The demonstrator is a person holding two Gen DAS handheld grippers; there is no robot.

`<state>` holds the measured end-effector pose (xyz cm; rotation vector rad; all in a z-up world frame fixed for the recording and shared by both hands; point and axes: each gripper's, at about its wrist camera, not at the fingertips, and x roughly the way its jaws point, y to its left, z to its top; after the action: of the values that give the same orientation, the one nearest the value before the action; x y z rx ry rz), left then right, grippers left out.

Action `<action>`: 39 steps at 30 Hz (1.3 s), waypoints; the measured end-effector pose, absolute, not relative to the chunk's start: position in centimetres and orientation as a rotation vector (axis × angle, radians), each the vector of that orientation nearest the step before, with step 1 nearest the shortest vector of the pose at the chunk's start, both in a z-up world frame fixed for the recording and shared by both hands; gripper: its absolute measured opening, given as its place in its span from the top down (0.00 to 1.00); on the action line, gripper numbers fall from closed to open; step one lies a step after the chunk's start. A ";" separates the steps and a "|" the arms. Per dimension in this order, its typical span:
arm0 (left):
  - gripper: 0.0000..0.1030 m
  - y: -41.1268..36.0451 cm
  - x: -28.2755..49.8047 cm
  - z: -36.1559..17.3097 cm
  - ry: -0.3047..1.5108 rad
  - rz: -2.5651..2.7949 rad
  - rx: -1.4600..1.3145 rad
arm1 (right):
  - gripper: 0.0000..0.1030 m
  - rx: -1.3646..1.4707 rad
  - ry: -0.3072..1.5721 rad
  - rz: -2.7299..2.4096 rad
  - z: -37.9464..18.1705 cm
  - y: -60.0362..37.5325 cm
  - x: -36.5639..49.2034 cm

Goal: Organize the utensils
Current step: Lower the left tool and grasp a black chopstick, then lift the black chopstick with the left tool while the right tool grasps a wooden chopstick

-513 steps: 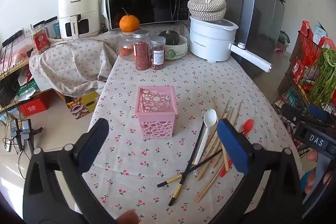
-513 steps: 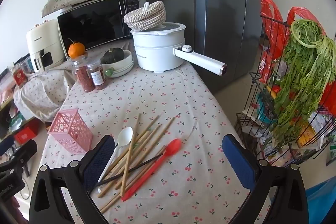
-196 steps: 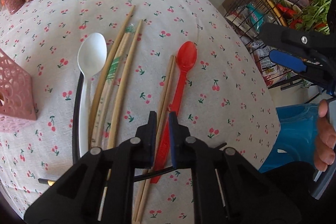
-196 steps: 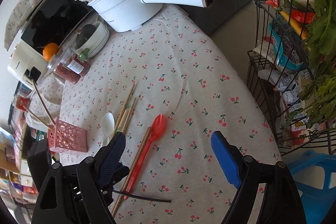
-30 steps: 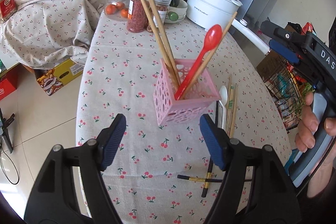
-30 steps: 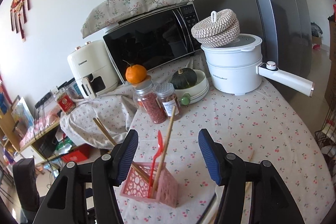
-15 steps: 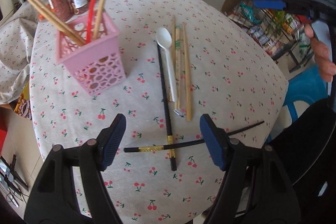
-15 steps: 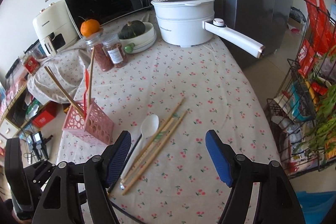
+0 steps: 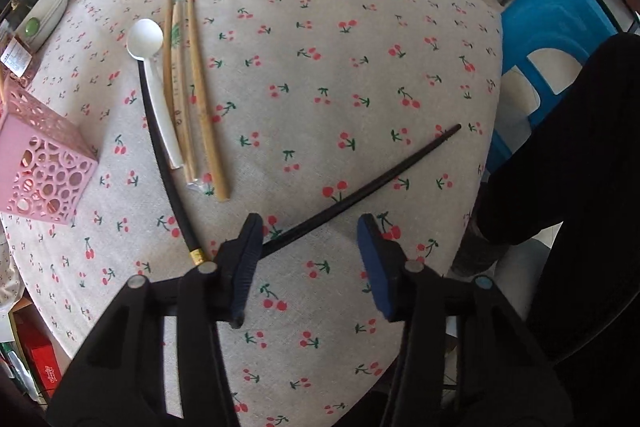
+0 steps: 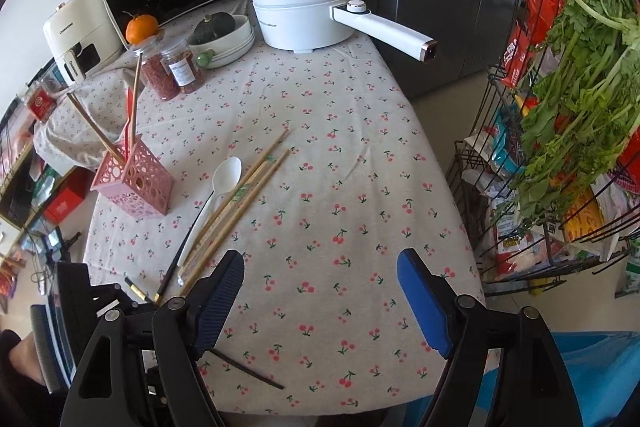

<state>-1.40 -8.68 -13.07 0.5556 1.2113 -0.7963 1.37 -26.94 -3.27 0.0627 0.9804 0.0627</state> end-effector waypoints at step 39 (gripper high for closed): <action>0.94 -6.7 4.2 -7.4 1.102 -0.567 0.190 | 0.22 0.317 1.077 -0.009 -8.6 -30.0 6.1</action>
<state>4.16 -6.69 -7.39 0.1899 1.1023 -0.5669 6.09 -29.97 -8.59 0.3166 1.0773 -0.0086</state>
